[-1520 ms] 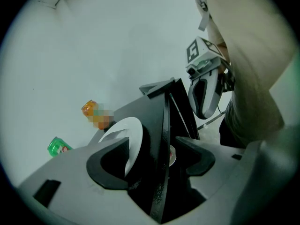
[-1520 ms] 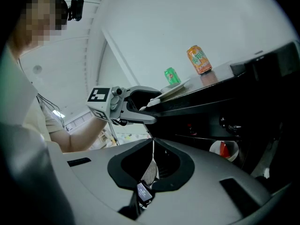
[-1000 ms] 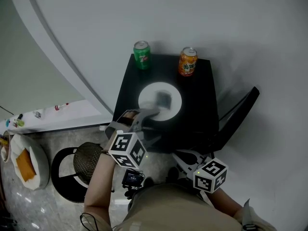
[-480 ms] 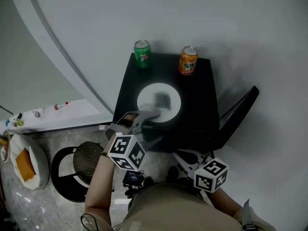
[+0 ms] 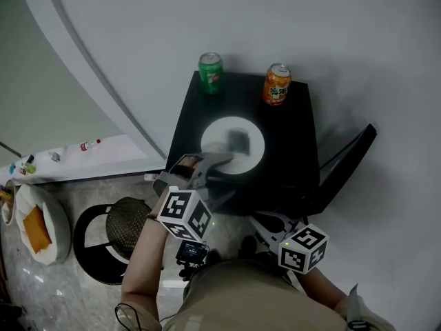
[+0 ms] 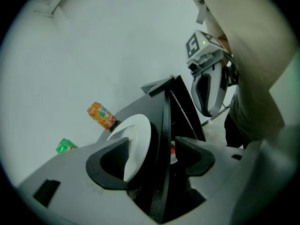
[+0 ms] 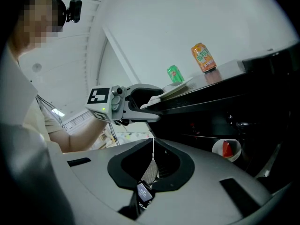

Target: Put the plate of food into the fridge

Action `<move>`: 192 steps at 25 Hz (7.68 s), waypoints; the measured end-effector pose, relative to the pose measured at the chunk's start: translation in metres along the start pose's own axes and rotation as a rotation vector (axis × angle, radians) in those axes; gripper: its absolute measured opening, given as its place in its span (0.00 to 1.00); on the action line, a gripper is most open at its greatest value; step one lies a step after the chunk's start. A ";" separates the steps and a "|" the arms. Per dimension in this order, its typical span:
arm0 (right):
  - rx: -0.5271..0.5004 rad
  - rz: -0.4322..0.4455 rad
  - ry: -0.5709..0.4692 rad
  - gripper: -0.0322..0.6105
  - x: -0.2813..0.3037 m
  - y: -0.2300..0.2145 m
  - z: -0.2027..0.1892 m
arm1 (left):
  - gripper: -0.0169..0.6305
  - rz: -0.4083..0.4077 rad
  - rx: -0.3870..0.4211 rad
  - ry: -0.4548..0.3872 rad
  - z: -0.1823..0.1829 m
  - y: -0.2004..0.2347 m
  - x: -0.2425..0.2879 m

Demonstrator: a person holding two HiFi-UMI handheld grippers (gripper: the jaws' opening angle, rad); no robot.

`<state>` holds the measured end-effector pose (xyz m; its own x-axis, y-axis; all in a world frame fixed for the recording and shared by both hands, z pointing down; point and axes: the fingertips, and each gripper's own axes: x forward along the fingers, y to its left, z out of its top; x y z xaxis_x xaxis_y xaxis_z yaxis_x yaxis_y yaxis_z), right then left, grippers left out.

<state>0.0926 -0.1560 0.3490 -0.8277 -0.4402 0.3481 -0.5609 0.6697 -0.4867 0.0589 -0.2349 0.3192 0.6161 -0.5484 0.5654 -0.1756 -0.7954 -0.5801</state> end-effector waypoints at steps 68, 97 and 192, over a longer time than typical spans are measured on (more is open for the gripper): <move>0.115 0.048 -0.132 0.09 0.016 0.002 0.049 | 0.17 0.065 0.034 -0.032 -0.001 -0.009 -0.027; 0.447 0.130 -0.273 0.27 0.018 -0.006 0.081 | 0.17 0.039 0.043 -0.082 -0.002 -0.022 -0.048; 0.851 0.150 -0.354 0.12 0.006 0.077 -0.011 | 0.16 0.009 0.146 -0.139 -0.009 -0.129 -0.132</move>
<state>0.0447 -0.1008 0.3226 -0.7718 -0.6348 0.0375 -0.1566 0.1326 -0.9787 -0.0066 -0.0625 0.3250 0.7173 -0.5058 0.4793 -0.0743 -0.7394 -0.6691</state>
